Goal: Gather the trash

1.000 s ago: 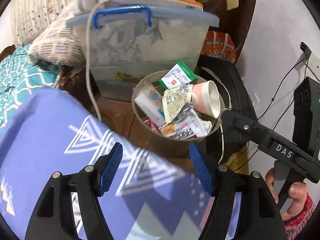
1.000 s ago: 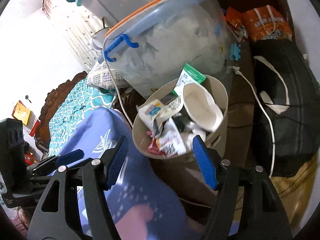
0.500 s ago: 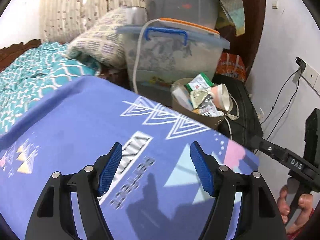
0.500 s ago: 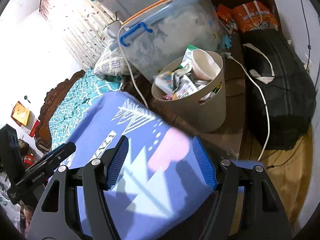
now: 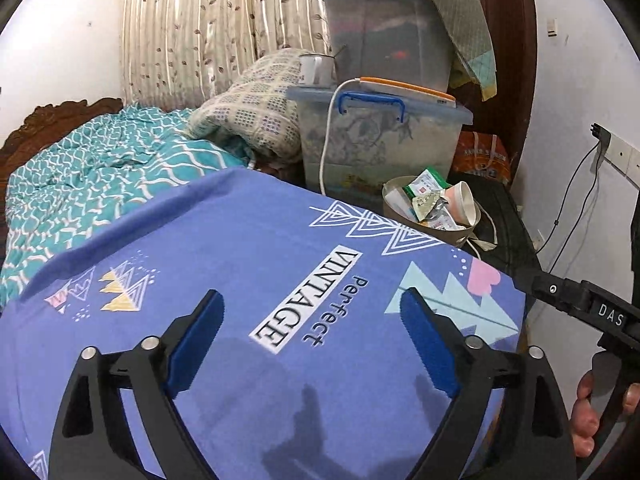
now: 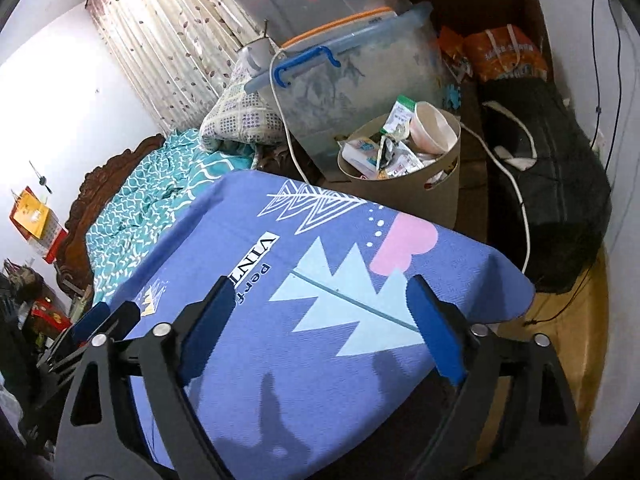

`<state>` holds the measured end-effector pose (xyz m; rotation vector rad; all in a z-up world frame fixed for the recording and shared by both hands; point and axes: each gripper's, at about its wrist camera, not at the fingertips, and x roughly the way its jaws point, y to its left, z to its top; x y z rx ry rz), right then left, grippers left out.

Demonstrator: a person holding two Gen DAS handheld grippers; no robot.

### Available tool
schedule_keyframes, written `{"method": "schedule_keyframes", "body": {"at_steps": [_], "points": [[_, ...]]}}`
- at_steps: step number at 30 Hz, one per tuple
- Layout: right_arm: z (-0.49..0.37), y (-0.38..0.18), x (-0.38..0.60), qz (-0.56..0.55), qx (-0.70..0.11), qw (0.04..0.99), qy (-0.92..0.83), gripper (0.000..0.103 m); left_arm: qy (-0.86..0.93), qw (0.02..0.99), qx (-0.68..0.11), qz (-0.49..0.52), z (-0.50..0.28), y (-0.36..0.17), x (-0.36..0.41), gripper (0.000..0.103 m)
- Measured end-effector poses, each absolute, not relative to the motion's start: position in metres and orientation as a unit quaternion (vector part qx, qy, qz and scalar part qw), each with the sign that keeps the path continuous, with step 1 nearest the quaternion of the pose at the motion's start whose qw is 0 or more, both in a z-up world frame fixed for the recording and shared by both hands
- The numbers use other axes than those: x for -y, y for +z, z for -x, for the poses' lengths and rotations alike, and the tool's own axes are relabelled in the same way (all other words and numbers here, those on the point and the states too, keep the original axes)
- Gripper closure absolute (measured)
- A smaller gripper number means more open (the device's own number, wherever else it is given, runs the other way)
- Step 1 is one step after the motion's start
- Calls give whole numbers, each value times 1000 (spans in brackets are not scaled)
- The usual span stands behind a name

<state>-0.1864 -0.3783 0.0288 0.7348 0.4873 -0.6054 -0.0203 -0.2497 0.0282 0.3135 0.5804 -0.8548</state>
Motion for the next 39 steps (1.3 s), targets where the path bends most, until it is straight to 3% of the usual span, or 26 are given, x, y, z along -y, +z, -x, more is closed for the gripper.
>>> {"method": "schedule_keyframes", "body": {"at_steps": [5, 21, 39], "points": [[192, 42, 370, -344, -214, 859, -312, 7, -404, 861, -266, -160, 30, 34, 247, 9], [225, 55, 385, -344, -158, 851, -364, 4, -395, 857, -289, -161, 44, 43, 259, 9], [221, 44, 393, -365, -161, 850, -344, 4, -361, 871, -268, -196, 57, 51, 268, 9]]}}
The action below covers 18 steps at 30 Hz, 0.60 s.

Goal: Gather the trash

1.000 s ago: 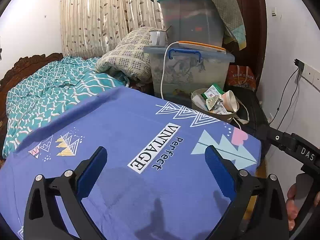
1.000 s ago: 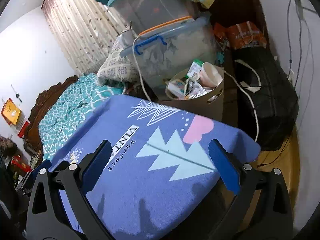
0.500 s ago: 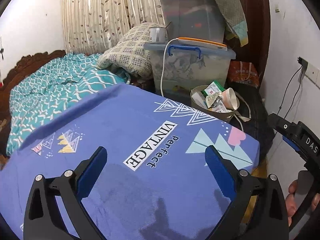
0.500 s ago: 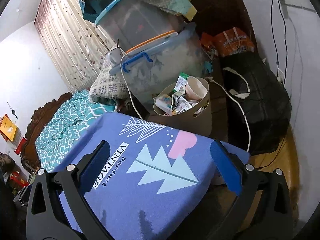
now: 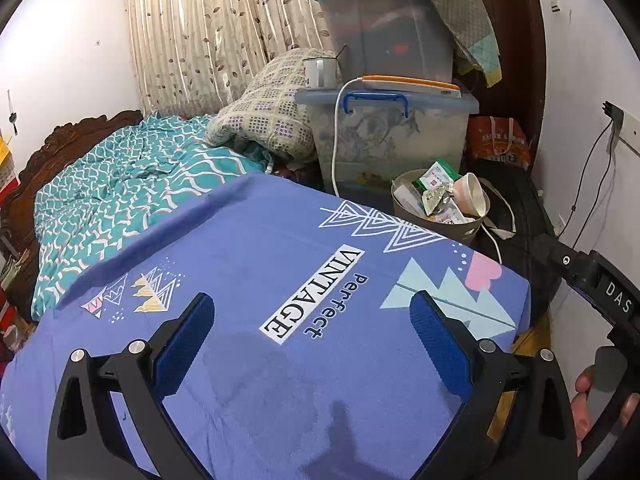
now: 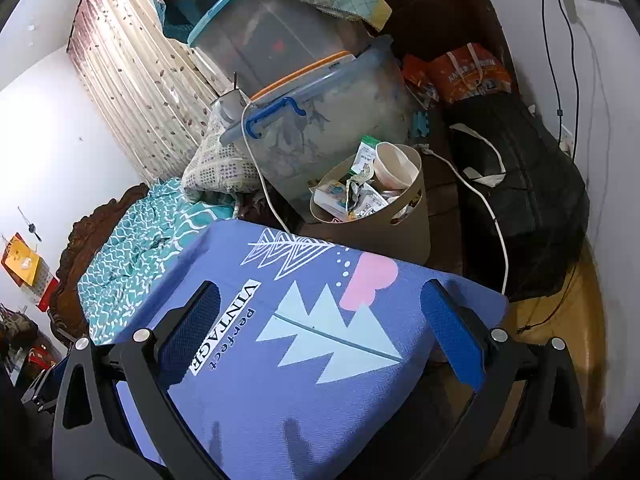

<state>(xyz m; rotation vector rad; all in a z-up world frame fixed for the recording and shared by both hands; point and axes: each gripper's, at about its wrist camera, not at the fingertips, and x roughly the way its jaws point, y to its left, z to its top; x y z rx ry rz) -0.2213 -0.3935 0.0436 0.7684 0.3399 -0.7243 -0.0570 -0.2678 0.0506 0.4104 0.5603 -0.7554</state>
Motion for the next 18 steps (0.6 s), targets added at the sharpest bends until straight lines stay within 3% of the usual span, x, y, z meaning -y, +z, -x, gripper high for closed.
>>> {"method": "schedule_keyframes", "body": {"at_steps": [18], "points": [[227, 70, 386, -326, -133, 866, -356, 4, -361, 882, -227, -198, 69, 65, 266, 9]]}}
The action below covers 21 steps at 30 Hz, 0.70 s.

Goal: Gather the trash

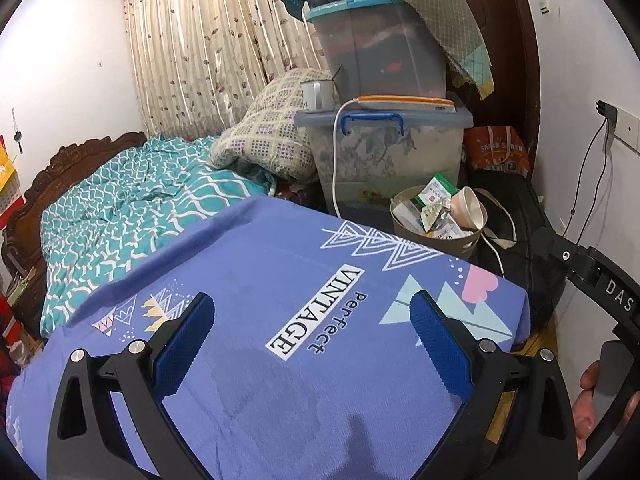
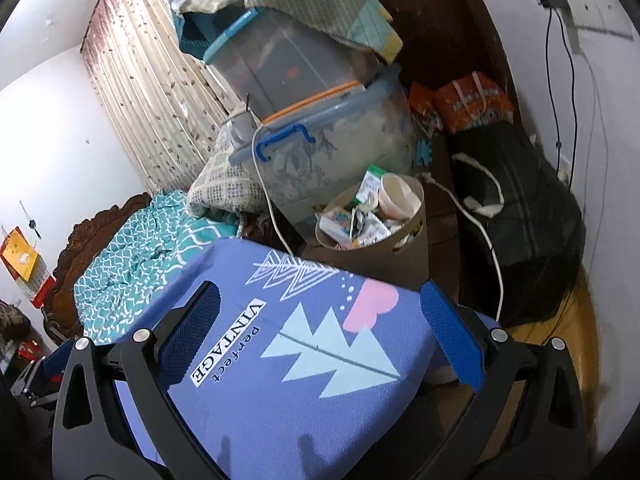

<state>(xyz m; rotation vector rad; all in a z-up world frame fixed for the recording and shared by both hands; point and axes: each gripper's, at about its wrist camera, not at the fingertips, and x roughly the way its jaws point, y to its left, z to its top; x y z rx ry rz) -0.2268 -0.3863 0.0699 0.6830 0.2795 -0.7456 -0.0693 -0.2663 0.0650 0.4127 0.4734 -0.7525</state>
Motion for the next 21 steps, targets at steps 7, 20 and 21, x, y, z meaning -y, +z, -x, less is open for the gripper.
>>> {"method": "schedule_keyframes", "body": {"at_steps": [7, 20, 21], "points": [[224, 70, 381, -316, -133, 870, -353, 4, -364, 888, -218, -178, 68, 73, 260, 9], [222, 64, 374, -299, -147, 874, -353, 4, -371, 895, -196, -153, 71, 82, 251, 9], [222, 63, 373, -297, -148, 875, -354, 4, -373, 895, -192, -152, 73, 83, 250, 9]]}}
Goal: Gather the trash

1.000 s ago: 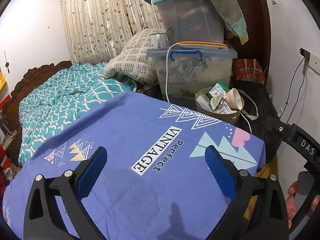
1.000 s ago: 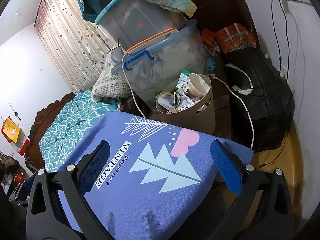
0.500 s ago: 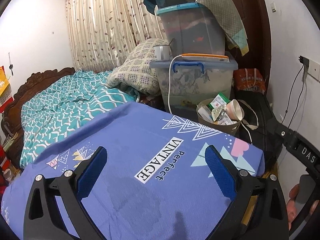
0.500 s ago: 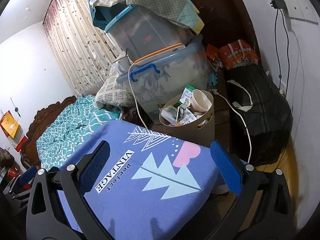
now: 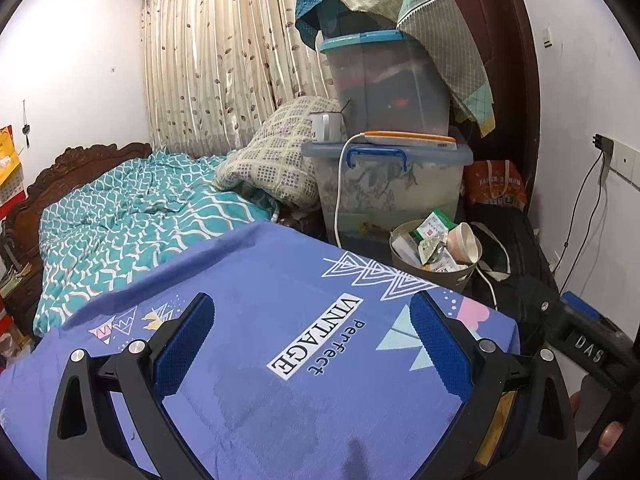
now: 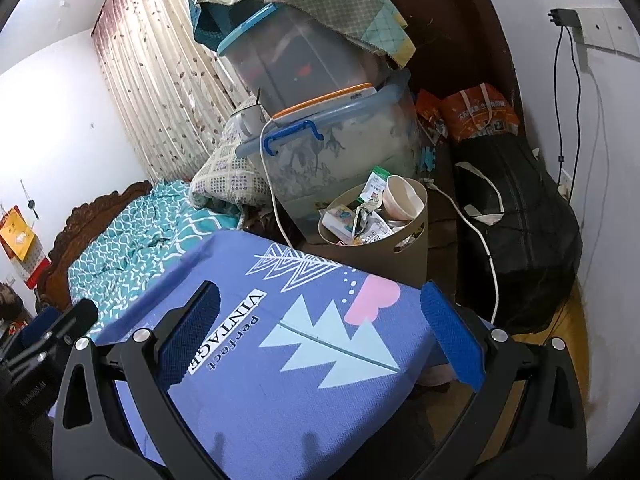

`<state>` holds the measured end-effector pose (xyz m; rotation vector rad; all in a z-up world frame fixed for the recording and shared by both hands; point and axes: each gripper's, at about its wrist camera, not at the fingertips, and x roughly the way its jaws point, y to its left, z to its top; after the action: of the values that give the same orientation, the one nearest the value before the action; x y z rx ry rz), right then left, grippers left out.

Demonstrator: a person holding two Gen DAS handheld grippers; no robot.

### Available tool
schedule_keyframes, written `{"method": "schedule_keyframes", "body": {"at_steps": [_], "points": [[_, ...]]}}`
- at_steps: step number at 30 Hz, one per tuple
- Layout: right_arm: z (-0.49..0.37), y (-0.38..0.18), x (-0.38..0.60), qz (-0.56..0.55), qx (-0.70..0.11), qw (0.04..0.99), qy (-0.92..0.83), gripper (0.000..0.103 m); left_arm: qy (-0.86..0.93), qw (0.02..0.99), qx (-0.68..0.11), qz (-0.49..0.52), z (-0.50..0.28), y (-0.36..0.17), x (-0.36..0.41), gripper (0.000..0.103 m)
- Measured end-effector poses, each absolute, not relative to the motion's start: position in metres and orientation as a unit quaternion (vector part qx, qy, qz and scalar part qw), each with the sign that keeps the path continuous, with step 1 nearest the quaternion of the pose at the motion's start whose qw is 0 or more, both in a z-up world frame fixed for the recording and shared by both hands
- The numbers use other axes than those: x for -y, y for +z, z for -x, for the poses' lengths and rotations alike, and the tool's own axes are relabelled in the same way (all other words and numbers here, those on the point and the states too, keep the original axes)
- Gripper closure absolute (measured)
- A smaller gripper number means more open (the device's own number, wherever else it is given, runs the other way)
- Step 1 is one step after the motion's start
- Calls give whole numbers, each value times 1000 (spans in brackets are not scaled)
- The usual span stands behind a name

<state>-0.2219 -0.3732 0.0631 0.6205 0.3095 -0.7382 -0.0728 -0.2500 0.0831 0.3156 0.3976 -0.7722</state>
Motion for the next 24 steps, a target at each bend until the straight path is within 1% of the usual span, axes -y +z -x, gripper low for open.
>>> {"method": "schedule_keyframes", "body": {"at_steps": [6, 13, 24], "points": [[230, 71, 368, -277, -142, 878, -364, 4, -381, 896, -177, -143, 76, 88, 245, 9], [243, 94, 351, -238, -112, 888, -377, 4, -376, 905, -159, -120, 76, 99, 235, 9], [240, 100, 332, -223, -96, 903, -353, 4, -373, 908, -152, -120, 78, 103, 228, 8]]}}
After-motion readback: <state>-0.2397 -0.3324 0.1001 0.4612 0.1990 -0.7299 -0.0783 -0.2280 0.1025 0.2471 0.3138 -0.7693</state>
